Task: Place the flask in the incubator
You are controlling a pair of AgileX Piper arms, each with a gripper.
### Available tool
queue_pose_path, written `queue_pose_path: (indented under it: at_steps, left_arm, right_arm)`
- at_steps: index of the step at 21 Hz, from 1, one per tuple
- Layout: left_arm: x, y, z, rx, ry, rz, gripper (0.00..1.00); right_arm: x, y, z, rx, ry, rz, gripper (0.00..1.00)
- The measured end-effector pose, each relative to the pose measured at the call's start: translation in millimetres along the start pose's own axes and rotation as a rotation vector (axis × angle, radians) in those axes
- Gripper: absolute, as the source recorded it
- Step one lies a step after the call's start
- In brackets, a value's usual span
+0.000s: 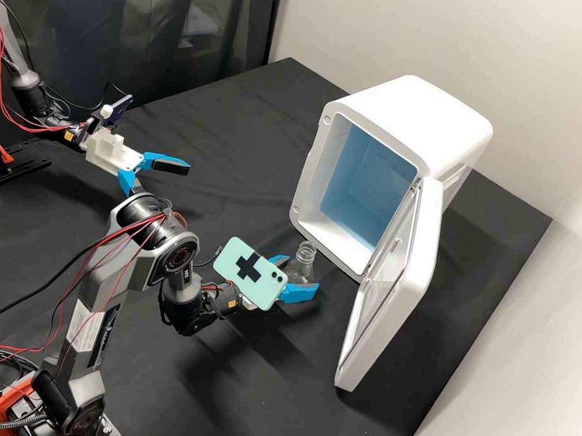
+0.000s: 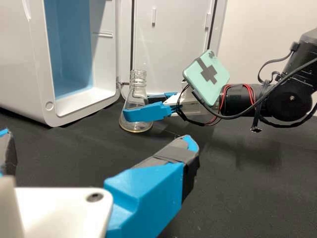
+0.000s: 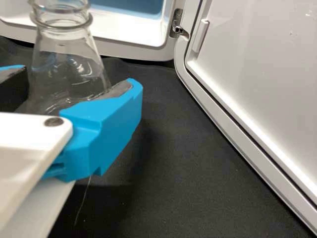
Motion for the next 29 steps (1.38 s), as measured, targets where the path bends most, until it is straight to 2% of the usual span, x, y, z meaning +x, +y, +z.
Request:
queue_pose_path:
  at_steps: [7,15,19,23,24,26,29]
  left_arm:
    - [0.0,-0.1,0.1,0.001,-0.001,-0.001,1.00]
    - [0.0,-0.1,0.1,0.001,-0.001,-0.001,1.00]
    - [0.0,-0.1,0.1,0.001,-0.001,-0.001,1.00]
    - [0.0,-0.1,0.1,0.001,-0.001,-0.001,1.00]
    - [0.0,-0.1,0.1,0.001,-0.001,-0.001,1.00]
    - [0.0,-0.1,0.1,0.001,-0.001,-0.001,1.00]
    - [0.0,-0.1,0.1,0.001,-0.001,-0.001,1.00]
  right_arm:
    - [-0.2,0.6,-0.5,0.000,0.002,0.002,0.00]
    - [-4.2,12.5,-9.9,0.009,0.017,0.015,0.00]
    - [-7.4,28.2,-15.8,0.020,0.037,0.065,0.00]
    - [-11.6,47.8,-26.6,0.046,0.079,0.132,0.00]
    - [-11.7,50.2,-28.6,0.056,0.085,0.138,0.00]
    - [-12.8,52.5,-31.1,0.056,0.094,0.145,0.00]
    - [-13.4,48.9,-34.0,0.054,0.100,0.131,0.00]
